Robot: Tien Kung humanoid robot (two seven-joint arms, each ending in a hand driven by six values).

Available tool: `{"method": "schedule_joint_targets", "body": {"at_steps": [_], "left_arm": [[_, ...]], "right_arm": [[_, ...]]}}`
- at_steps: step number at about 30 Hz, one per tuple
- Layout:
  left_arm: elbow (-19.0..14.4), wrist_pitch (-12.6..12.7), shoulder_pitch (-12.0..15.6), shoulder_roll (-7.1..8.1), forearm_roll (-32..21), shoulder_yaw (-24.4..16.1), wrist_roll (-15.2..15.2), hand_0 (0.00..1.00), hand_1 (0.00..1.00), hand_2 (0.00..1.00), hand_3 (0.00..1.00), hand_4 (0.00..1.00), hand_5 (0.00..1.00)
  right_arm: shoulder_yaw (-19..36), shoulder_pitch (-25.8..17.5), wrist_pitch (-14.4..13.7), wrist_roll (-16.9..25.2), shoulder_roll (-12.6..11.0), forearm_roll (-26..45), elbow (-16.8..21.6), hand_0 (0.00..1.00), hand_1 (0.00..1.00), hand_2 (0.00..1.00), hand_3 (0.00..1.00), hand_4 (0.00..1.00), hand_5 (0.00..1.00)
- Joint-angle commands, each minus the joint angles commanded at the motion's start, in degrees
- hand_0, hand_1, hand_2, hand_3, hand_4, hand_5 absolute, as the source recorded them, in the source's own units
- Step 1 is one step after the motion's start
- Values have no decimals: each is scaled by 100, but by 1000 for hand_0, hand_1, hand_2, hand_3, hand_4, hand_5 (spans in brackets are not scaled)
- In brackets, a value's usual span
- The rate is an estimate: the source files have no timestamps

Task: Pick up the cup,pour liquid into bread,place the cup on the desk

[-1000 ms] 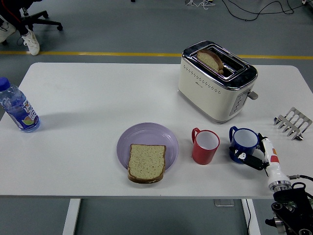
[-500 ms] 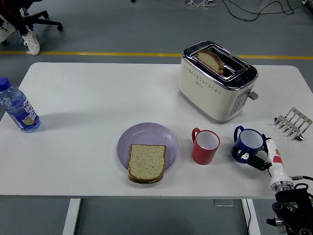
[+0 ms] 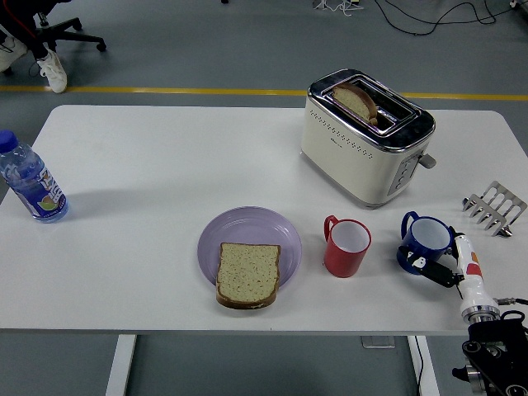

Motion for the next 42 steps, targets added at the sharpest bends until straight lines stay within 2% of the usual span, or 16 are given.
{"method": "schedule_joint_targets", "body": {"at_steps": [11, 12, 29, 30, 35, 36, 41, 42], "left_arm": [[0, 2, 5, 0, -18, 29, -5, 626, 588, 613, 557, 369, 988], [0, 2, 5, 0, -18, 28, -5, 627, 588, 613, 556, 366, 992], [0, 1, -3, 0, 2, 8, 4, 627, 590, 615, 555, 359, 984], [0, 1, -3, 0, -3, 10, 4, 627, 591, 614, 555, 359, 985], [0, 0, -2, 0, -3, 13, 3, 627, 591, 614, 555, 359, 985], [0, 0, -2, 0, -11, 21, 1, 627, 589, 614, 555, 358, 979], [0, -1, -7, 0, -25, 36, -2, 627, 589, 614, 555, 358, 979], [0, -2, -8, 0, -22, 33, -2, 627, 590, 614, 555, 357, 977]], "right_arm": [[206, -42, 67, -92, 3, -302, 83, 210, 197, 409, 466, 846, 81], [212, -44, 73, -109, 2, -323, 91, 252, 294, 473, 502, 846, 76], [218, -31, 80, -188, 0, -296, 64, 281, 314, 486, 509, 842, 71], [217, -31, 76, -193, 0, -298, 64, 333, 337, 504, 523, 843, 77], [219, -32, 60, -209, 0, -309, 66, 333, 337, 504, 523, 843, 77], [215, -36, 59, -216, 1, -314, 68, 405, 381, 522, 546, 850, 83], [224, -39, 87, -273, 2, -359, 71, 405, 381, 522, 546, 850, 83], [228, -40, 113, -312, 2, -386, 67, 689, 586, 673, 690, 885, 119]]}}
